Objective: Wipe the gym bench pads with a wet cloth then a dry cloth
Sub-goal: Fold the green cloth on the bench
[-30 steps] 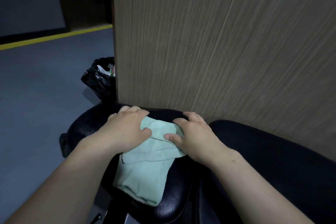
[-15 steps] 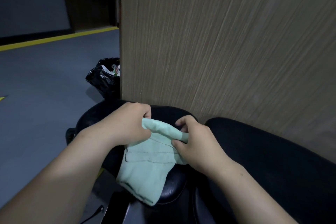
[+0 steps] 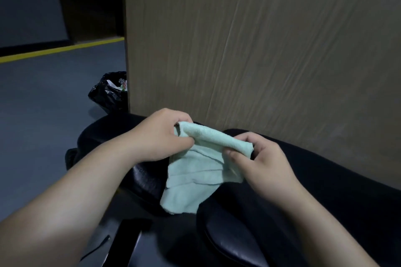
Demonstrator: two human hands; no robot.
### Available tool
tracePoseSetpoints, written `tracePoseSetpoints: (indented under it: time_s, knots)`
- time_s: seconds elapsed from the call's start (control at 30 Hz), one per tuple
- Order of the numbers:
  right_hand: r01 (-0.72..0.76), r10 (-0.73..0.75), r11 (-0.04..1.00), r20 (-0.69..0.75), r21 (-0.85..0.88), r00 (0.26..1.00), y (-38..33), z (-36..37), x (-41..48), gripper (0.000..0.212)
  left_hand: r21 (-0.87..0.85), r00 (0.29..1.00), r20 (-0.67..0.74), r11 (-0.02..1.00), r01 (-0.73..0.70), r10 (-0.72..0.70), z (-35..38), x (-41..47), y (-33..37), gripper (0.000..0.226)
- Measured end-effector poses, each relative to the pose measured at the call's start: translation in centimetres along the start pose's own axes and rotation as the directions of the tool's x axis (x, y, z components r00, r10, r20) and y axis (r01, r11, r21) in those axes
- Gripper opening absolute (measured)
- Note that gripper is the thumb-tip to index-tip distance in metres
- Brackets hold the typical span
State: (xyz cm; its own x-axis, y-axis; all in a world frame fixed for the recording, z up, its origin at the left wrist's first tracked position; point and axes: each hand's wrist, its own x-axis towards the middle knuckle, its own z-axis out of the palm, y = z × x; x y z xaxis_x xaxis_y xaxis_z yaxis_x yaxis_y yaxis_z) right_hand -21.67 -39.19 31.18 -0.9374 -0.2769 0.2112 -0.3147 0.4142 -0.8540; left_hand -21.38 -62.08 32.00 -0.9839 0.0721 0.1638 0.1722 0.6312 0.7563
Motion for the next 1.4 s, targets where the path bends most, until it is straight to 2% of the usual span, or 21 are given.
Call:
tracePoseSetpoints:
  time_s: [0.33, 0.5, 0.6, 0.83, 0.97, 1.13, 1.3, 1.4]
  knots:
    - [0.204, -0.176, 0.976, -0.265, 0.081, 0.948, 0.3, -7.5, -5.0, 0.019, -0.084, 0.980, -0.061, 0.978, -0.192, 0.187, 6.4, -1.4, 7.4, 0.007]
    - [0.247, -0.227, 0.969, -0.387, 0.004, 0.894, 1.5, -11.7, -8.6, 0.019, -0.158, 0.965, -0.002, 0.953, -0.257, 0.260, 10.5, -1.8, 11.3, 0.004]
    - [0.239, -0.260, 0.965, -0.428, -0.103, 0.865, 2.5, -14.3, -10.8, 0.020, -0.146, 0.954, 0.060, 0.949, -0.281, 0.292, 13.3, -1.7, 12.8, 0.014]
    - [0.149, -0.258, 0.958, -0.520, -0.243, 0.814, 5.0, -20.3, -16.1, 0.019, -0.200, 0.927, 0.172, 0.933, -0.299, 0.334, 19.8, -2.4, 18.0, 0.021]
    - [0.084, -0.218, 0.965, -0.584, -0.248, 0.782, 7.0, -23.1, -20.6, 0.017, -0.236, 0.901, 0.253, 0.926, -0.296, 0.353, 24.4, -3.8, 20.8, 0.020]
    - [-0.042, -0.116, 0.974, -0.650, -0.222, 0.751, 10.9, -25.6, -27.4, 0.013, -0.227, 0.836, 0.396, 0.923, -0.311, 0.379, 31.4, -6.6, 23.0, 0.024]
    - [-0.193, 0.035, 0.969, -0.688, -0.153, 0.725, 15.4, -26.2, -33.5, 0.016, -0.171, 0.778, 0.535, 0.944, -0.281, 0.329, 38.6, -9.2, 23.1, 0.027]
    - [-0.264, 0.123, 0.959, -0.690, -0.103, 0.713, 17.7, -26.2, -36.3, 0.020, -0.163, 0.738, 0.615, 0.961, -0.224, 0.277, 42.0, -10.9, 22.8, 0.017]
